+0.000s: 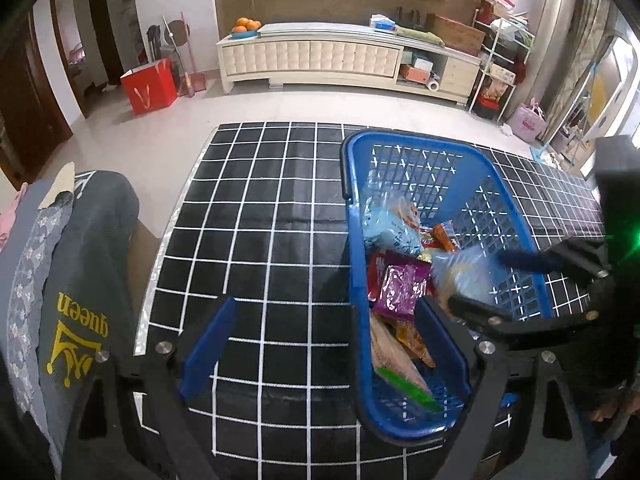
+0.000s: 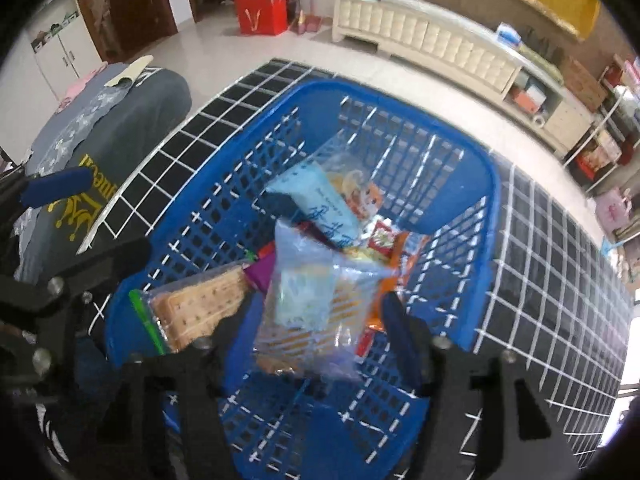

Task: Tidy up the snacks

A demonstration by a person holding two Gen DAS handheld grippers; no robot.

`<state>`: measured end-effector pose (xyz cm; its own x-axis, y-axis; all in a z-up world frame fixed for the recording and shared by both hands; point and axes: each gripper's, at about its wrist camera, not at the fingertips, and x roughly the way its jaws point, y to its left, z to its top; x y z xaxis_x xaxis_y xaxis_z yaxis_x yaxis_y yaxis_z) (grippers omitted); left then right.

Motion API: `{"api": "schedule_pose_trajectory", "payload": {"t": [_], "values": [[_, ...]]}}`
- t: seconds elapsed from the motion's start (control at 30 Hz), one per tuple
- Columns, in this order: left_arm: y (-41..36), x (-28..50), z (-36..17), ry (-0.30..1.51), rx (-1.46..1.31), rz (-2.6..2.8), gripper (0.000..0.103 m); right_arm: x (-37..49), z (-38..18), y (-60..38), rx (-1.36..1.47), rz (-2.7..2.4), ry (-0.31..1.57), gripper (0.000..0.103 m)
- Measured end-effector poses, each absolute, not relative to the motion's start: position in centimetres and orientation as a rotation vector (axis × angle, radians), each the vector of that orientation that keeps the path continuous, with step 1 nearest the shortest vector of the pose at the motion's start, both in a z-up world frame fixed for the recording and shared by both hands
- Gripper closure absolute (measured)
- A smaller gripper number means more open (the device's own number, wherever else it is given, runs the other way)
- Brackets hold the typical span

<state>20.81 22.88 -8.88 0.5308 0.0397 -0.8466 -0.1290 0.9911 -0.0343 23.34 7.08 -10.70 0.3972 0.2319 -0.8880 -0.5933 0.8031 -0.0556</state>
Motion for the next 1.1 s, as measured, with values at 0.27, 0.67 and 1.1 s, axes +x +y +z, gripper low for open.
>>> {"api": "schedule_pose_trajectory", "payload": {"t": [0.27,0.67,1.1], "values": [[20.2,18.4,-5.9,0.939,-0.08,0.068,0.014,19.9,-5.2,2.4,-0.298,0.502,0.928,0.02],[12.5,13.4,-2.3,0.846,-0.078,-0.046,0.014,13.0,0.6,-8.0,-0.209,0.303,0.77,0.019],[4.8,1.5,5.9,0.51,0.057,-0.103,0.007,1.8,5.5,-14.2,-0.11,0.194,0.502,0.015]]}}
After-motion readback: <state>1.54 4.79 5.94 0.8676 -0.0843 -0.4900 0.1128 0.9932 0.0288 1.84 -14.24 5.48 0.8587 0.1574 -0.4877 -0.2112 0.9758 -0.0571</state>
